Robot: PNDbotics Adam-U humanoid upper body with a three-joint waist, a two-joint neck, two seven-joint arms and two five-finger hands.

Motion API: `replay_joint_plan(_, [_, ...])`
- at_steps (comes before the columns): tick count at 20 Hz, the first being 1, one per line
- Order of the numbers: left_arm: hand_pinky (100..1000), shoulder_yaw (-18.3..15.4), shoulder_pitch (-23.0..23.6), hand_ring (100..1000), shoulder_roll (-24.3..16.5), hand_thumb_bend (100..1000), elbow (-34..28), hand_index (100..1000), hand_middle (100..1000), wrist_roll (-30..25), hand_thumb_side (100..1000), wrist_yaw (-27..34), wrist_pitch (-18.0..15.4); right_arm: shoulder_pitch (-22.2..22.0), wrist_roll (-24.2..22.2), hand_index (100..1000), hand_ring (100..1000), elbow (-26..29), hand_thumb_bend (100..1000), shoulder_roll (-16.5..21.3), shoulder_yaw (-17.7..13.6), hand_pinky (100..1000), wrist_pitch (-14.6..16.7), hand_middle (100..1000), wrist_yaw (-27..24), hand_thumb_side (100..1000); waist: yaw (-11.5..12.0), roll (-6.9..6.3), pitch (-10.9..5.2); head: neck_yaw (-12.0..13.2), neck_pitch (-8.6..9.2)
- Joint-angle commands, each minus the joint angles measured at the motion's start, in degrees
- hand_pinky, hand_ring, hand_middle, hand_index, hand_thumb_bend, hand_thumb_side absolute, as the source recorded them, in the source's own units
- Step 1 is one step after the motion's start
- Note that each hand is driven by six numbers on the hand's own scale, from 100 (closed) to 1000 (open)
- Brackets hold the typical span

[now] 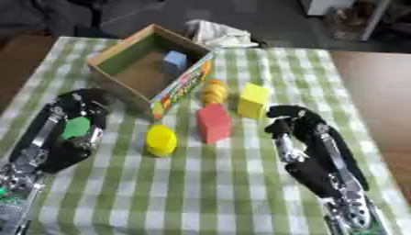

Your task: Pick up objects on the table and place them in the box.

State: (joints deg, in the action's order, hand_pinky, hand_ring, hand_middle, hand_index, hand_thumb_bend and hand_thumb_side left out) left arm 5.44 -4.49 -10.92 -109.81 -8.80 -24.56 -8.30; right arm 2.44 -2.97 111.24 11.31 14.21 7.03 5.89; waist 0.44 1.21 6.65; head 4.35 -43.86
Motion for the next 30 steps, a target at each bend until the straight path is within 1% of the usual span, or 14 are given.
replay_joint_plan(1, [495,0.03,-0.44,611,-0.7,100,-1.13,826,639,-0.14,542,-0.15,-0.04,0.34,0.13,751,609,0.63,100,0.38,0.02,677,-0.09,674,0.33,505,0.07,-0.06,-0.55,-0.2,-0.26])
replay_joint_plan(4, [495,0.1,-0.34,612,-0.7,100,-1.08,827,639,-0.21,546,-0.13,-0.04,0.35,-0.06,753,611,0.75,100,0.66,-0.04,679,-0.04,676,0.43,497,0.12,0.0,-0.64,-0.21,-0.26])
replay_joint_plan(6, [494,0.01,-0.28,611,-0.71,100,-1.04,826,638,-0.13,544,-0.1,0.03,1.17,-0.4,754,613,1.55,100,2.41,-0.95,682,-0.04,676,1.05,470,0.21,0.09,-0.78,-0.1,-0.26])
replay_joint_plan(9, [494,-0.05,0.08,610,-0.92,100,-0.9,825,638,0.06,549,-0.04,0.18,4.14,0.64,762,617,3.09,100,8.06,-3.77,689,-1.15,682,2.82,395,0.22,0.29,-1.16,0.19,-0.26])
replay_joint_plan(11, [494,0.0,0.26,610,-1.05,100,-0.86,825,637,0.02,549,-0.01,0.18,6.45,0.8,773,623,3.29,100,12.22,-4.48,693,-2.28,688,3.85,360,0.27,0.44,-1.33,0.17,-0.26])
replay_joint_plan(14, [494,0.3,0.34,611,-1.11,100,-0.82,825,638,-0.28,553,0.21,0.08,10.93,-1.12,790,636,2.59,100,17.57,-3.77,698,-5.15,702,4.59,326,0.23,0.53,-1.55,0.2,-0.26])
replay_joint_plan(17, [496,0.52,0.52,611,-1.22,100,-0.76,826,638,-0.65,554,0.26,-0.06,16.34,-4.42,817,660,0.37,100,21.1,-1.94,707,-6.91,725,4.6,295,0.14,0.4,-1.76,-0.16,-0.26])
replay_joint_plan(18, [496,0.59,0.5,611,-1.27,100,-0.77,825,638,-0.74,554,0.28,-0.12,18.48,-5.77,821,663,-0.95,100,22.05,-1.17,708,-7.33,728,4.66,293,0.13,0.33,-1.82,-0.35,-0.26])
replay_joint_plan(20, [496,0.79,0.64,611,-1.28,100,-0.74,825,638,-0.96,559,0.37,-0.21,22.92,-8.72,843,689,-4.44,100,23.41,0.69,714,-7.89,753,4.38,330,0.28,0.2,-1.95,-0.92,-0.26])
replay_joint_plan(23, [496,1.06,0.8,612,-1.26,100,-0.67,826,638,-1.3,564,0.49,-0.31,29.89,-14.58,880,744,-11.77,100,23.89,3.72,736,-8.64,790,4.65,427,0.6,0.16,-2.11,-1.57,-0.26])
replay_joint_plan(25, [496,1.19,0.87,612,-1.14,100,-0.65,825,638,-1.48,567,0.62,-0.35,33.87,-18.5,890,764,-17.51,100,22.94,5.13,744,-8.46,801,6.1,459,0.89,0.11,-2.19,-1.96,-0.26])
replay_joint_plan(27, [496,1.36,0.85,612,-1.09,100,-0.65,825,638,-1.66,566,0.74,-0.4,37.42,-21.99,906,790,-23.96,100,21.09,6.29,755,-7.77,819,8.25,490,1.25,-0.03,-2.27,-2.55,-0.26])
replay_joint_plan(29, [496,1.51,0.83,612,-1.02,100,-0.65,825,638,-1.8,565,0.9,-0.44,40.11,-24.84,918,818,-30.24,100,18.7,6.74,769,-6.15,839,10.73,500,1.61,-0.17,-2.37,-3.08,-0.26])
replay_joint_plan(30, [496,1.6,0.84,612,-0.96,100,-0.64,825,638,-1.9,566,0.98,-0.46,41.15,-26.04,924,832,-33.12,112,17.5,6.72,775,-5.16,850,12.0,491,1.87,-0.24,-2.43,-3.38,-0.26])
